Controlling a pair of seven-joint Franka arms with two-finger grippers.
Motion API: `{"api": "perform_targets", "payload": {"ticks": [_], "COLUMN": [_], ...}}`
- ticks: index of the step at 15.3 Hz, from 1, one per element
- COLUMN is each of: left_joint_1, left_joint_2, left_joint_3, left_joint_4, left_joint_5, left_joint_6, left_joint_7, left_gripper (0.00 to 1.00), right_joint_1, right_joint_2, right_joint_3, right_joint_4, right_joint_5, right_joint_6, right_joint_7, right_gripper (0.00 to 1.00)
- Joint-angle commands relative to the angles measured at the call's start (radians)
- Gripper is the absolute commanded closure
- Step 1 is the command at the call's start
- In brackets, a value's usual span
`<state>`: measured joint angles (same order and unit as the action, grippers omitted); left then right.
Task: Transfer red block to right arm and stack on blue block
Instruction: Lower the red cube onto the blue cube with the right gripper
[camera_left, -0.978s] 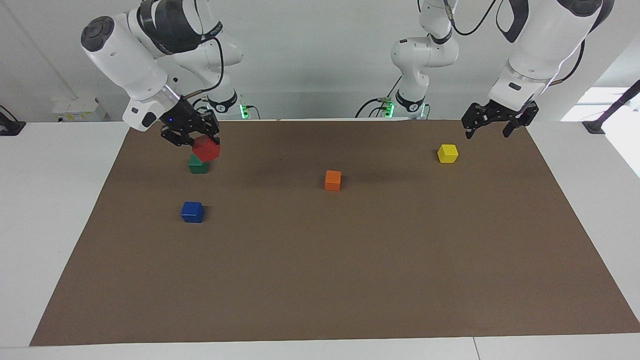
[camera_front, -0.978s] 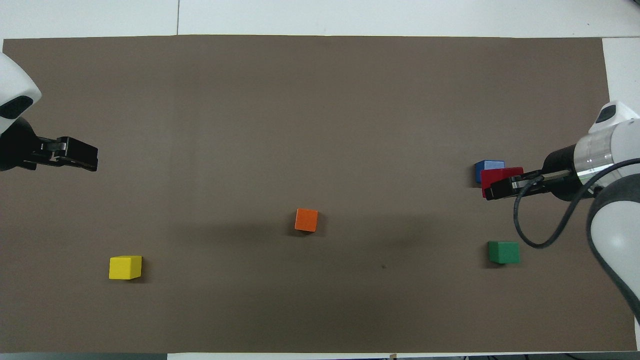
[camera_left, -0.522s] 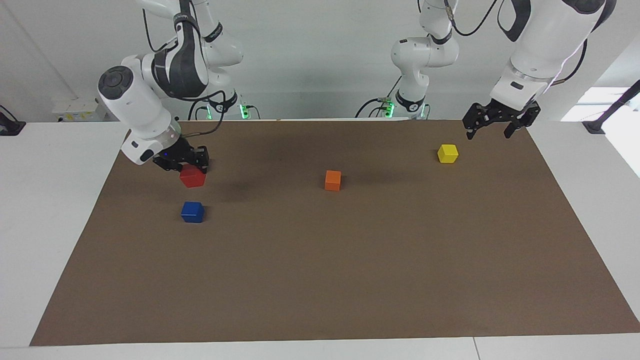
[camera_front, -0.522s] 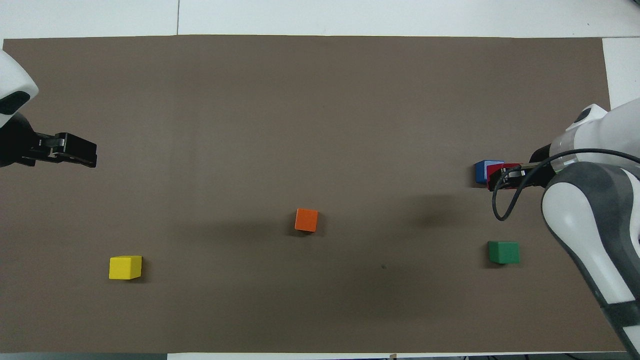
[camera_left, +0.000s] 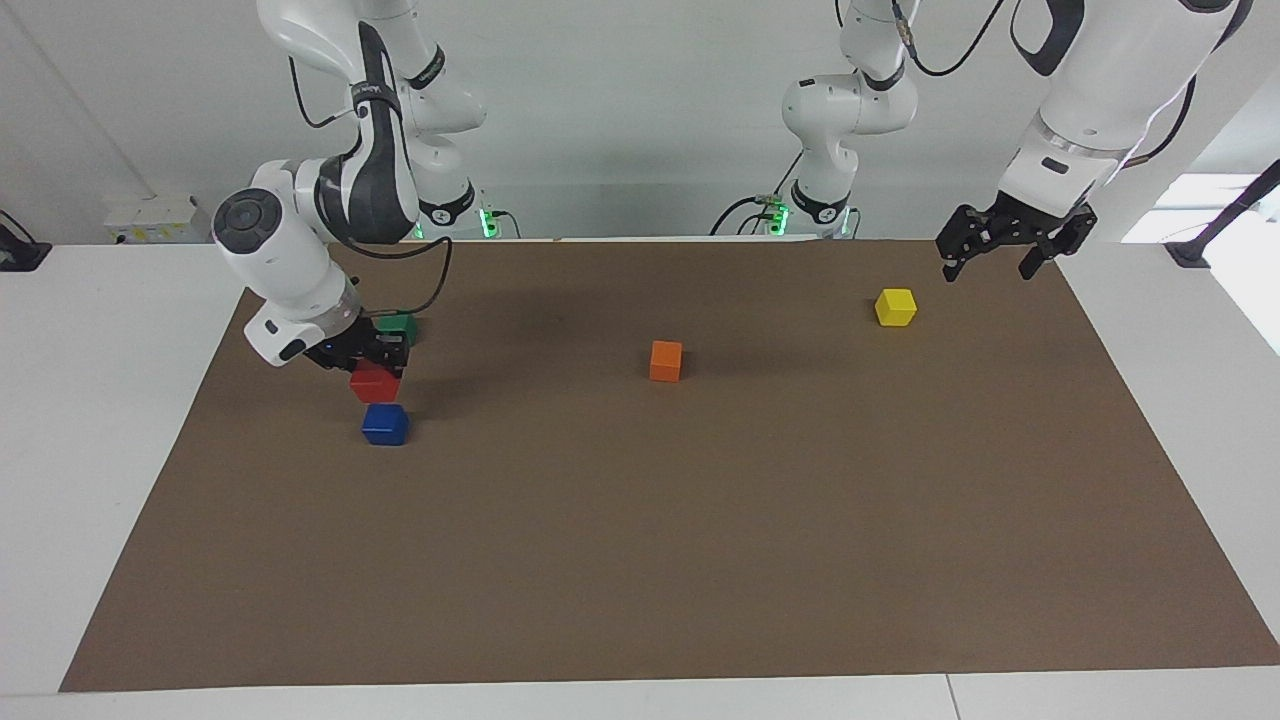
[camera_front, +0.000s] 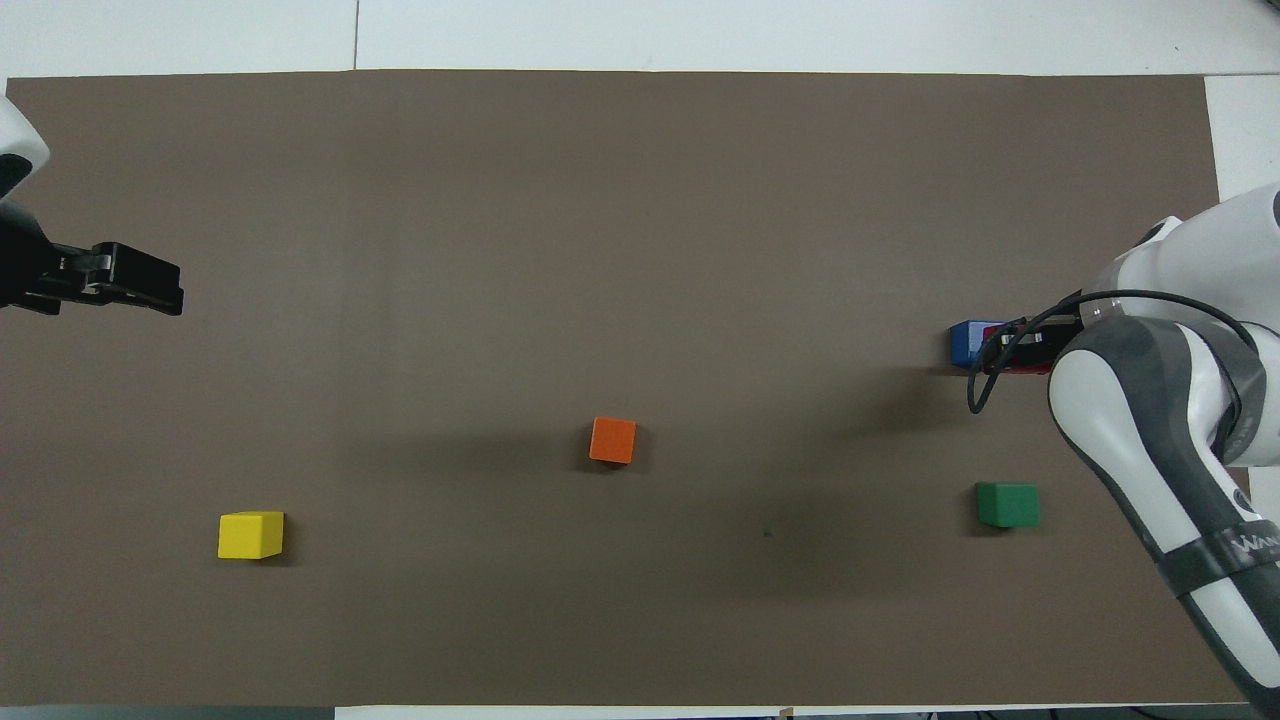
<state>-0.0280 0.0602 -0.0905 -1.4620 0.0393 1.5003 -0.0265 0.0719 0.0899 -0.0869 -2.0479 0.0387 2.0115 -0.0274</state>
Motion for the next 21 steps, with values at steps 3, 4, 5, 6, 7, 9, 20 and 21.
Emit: {"api": "perform_targets", "payload": {"ticks": [3,4,5,6,7,9,20,21], "left_joint_1": [0.016,0.016,0.017,0.016,0.016,0.016,0.016,0.016], "left_joint_2": [0.020,0.020,0.020,0.023,0.021,0.015,0.007,0.006], "left_joint_3": [-0.011,-0.012,-0.011,-0.006,-0.006,-0.005,-0.009,-0.008], "left_joint_4": [0.003,-0.001,-0.001,-0.004,-0.018,-0.038,-0.051,-0.051], "left_joint_5": [-0.019,-0.019,-0.019,-0.019,-0.019,-0.019,-0.019,-0.019], "left_joint_6": [-0.028,-0.031,-0.020,-0.009,-0.002,0.001,0.015,0.015], "left_joint_7": [0.010,0.011,0.011,0.011,0.011,0.011,0.010,0.011], "left_gripper": [0.00,0.00,0.00,0.00,0.00,0.00,0.00,0.00], "right_joint_1": [-0.030,-0.030,-0.029,-0.030,-0.030,-0.030,-0.030,-0.033], "right_joint_2": [0.039,0.042,0.042,0.042,0.042,0.042,0.079,0.079], "right_joint_3": [0.012,0.012,0.012,0.012,0.012,0.012,0.012,0.012], "right_joint_4": [-0.006,-0.006,-0.006,-0.006,-0.006,-0.011,-0.009,-0.011], "right_joint_5": [-0.042,-0.048,-0.060,-0.069,-0.069,-0.069,-0.069,-0.065], "right_joint_6": [0.019,0.024,0.023,0.027,0.035,0.038,0.105,0.114], "right_joint_7": [-0.058,-0.059,-0.059,-0.059,-0.060,-0.060,-0.022,-0.017], "right_gripper": [1.00,1.00,1.00,1.00,1.00,1.00,1.00,1.00]}}
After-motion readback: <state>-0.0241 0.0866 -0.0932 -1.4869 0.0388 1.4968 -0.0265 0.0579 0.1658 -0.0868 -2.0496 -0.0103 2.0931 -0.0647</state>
